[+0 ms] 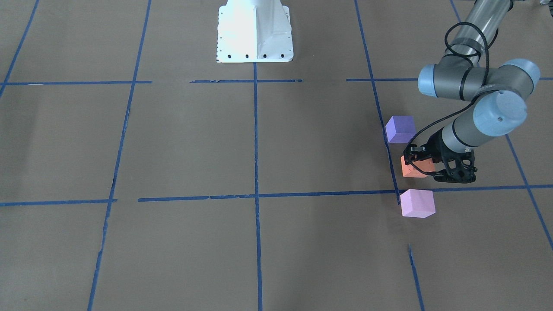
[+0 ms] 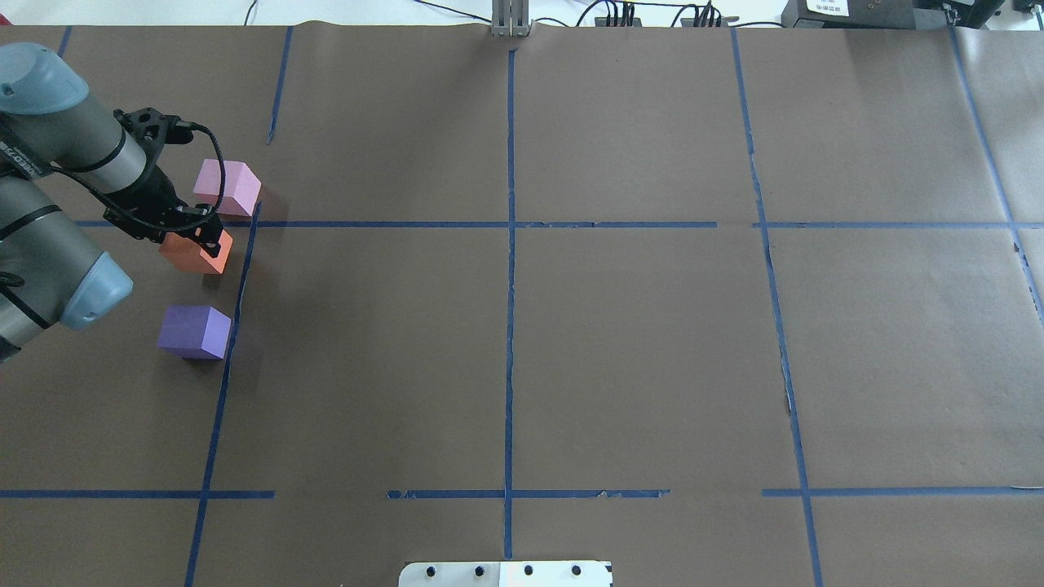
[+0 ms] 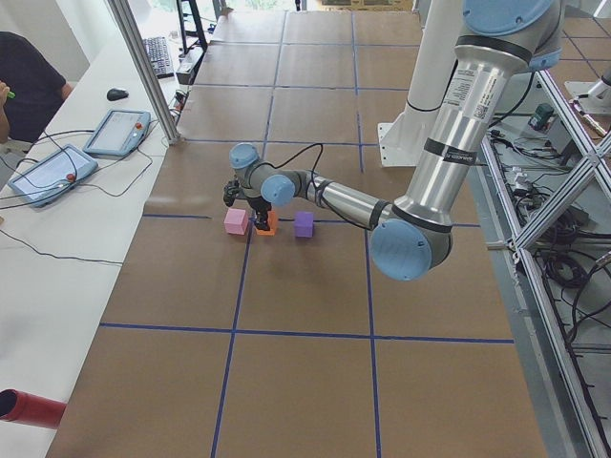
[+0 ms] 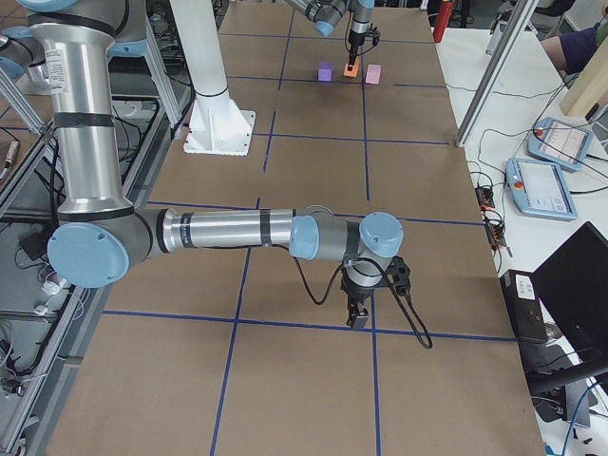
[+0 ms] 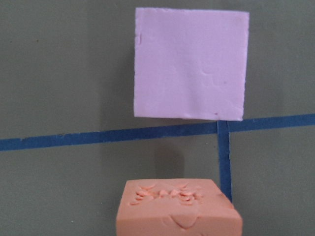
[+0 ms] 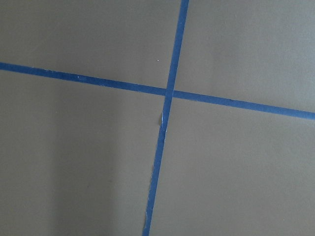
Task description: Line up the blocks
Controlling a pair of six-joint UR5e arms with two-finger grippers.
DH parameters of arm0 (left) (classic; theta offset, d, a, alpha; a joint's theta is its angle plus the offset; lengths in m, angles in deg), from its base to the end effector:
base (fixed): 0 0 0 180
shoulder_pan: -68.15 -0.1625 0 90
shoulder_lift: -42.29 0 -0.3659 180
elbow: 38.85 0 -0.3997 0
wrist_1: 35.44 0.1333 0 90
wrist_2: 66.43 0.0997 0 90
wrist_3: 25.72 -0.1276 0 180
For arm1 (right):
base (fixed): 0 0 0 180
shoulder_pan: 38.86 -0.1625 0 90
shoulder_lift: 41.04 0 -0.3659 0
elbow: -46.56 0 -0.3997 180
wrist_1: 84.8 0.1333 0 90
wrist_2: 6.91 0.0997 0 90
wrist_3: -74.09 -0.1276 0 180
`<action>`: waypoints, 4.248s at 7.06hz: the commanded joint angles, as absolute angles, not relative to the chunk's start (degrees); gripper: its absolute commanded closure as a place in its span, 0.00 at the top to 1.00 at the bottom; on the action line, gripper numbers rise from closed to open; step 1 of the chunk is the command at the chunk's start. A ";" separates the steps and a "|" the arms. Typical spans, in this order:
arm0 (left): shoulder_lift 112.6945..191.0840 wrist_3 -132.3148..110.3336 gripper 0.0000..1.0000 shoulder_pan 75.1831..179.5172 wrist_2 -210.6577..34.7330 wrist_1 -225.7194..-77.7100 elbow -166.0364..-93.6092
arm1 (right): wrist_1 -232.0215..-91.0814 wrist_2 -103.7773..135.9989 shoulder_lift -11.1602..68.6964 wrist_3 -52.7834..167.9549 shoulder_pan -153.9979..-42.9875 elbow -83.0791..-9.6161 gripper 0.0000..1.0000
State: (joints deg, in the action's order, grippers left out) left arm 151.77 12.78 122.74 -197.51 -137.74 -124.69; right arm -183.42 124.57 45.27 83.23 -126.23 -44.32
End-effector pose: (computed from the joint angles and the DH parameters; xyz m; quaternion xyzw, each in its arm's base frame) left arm 0.3308 -0.5506 0.4409 -0.0262 0.4067 0.0592 0.9113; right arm 0.0251 -0.5164 0.5982 -0.0129 -0.3552 -0.0834 0.9310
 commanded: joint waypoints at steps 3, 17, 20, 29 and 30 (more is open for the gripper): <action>152.24 12.77 0.28 121.86 -198.35 -139.41 -122.70 | -183.42 124.57 45.27 83.23 -126.22 -44.32 1.00; 152.07 13.56 0.99 122.11 -196.34 -136.96 -126.72 | -183.42 124.57 45.27 83.23 -126.22 -44.32 1.00; 151.20 13.21 0.99 124.84 -192.58 -128.98 -134.98 | -183.42 124.57 45.27 83.23 -126.23 -44.32 1.00; 128.10 -9.30 1.00 149.36 -209.23 -135.80 -134.22 | -183.42 124.57 45.27 83.23 -126.22 -44.32 1.00; 127.90 -8.59 1.00 149.45 -209.25 -135.46 -133.43 | -183.42 124.57 45.27 83.23 -126.22 -44.32 1.00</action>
